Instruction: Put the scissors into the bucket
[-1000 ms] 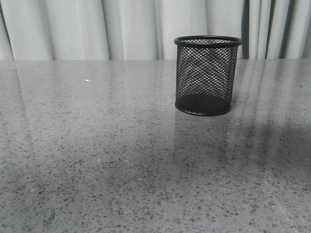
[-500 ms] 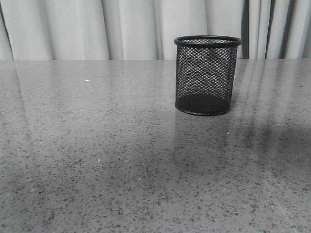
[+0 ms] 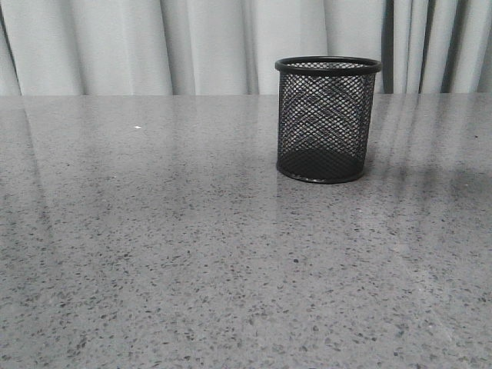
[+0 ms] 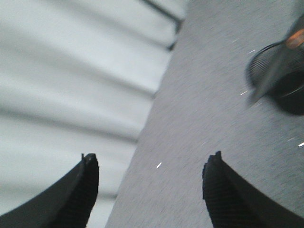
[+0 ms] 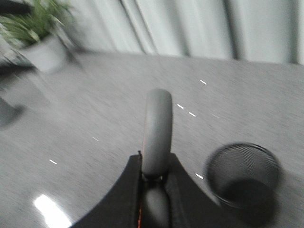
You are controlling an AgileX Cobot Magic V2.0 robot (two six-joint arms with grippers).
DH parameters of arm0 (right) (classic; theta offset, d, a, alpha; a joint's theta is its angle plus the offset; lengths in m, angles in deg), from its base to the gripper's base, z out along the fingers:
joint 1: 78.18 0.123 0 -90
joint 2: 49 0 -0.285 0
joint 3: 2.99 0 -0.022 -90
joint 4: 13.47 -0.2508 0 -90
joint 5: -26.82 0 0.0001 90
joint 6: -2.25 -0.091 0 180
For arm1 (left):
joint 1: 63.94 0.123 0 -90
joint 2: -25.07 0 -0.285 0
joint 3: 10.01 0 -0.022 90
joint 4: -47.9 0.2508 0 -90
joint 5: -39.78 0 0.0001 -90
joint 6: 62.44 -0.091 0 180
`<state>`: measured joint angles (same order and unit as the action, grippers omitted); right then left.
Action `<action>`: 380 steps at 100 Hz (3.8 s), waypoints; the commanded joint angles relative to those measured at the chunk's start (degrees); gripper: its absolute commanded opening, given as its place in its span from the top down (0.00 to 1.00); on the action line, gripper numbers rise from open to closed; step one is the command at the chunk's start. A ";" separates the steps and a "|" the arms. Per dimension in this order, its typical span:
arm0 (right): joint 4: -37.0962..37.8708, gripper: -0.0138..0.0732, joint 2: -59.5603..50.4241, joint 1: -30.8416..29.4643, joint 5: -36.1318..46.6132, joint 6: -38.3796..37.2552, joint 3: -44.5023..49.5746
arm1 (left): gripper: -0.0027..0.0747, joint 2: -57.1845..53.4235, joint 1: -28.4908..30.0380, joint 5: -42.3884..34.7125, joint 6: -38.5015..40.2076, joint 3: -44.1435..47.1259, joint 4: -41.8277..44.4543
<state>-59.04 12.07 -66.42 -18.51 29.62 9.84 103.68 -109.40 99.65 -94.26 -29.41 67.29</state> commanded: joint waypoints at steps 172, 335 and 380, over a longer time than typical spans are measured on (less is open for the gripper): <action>21.18 0.36 21.23 -0.40 -4.42 -9.81 -16.69 | 0.40 -7.39 18.53 -2.07 1.07 -1.81 0.82; 16.06 0.92 -49.57 -3.46 33.40 -9.81 48.07 | 0.99 -72.43 18.89 -47.35 24.43 78.38 -19.73; 15.95 0.92 -50.40 -3.46 33.06 -9.81 48.71 | 0.99 -71.03 18.89 -48.27 24.43 78.43 -23.32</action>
<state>-42.62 -38.87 -69.68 10.46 19.16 60.07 32.66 -90.74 55.90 -70.48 50.45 44.72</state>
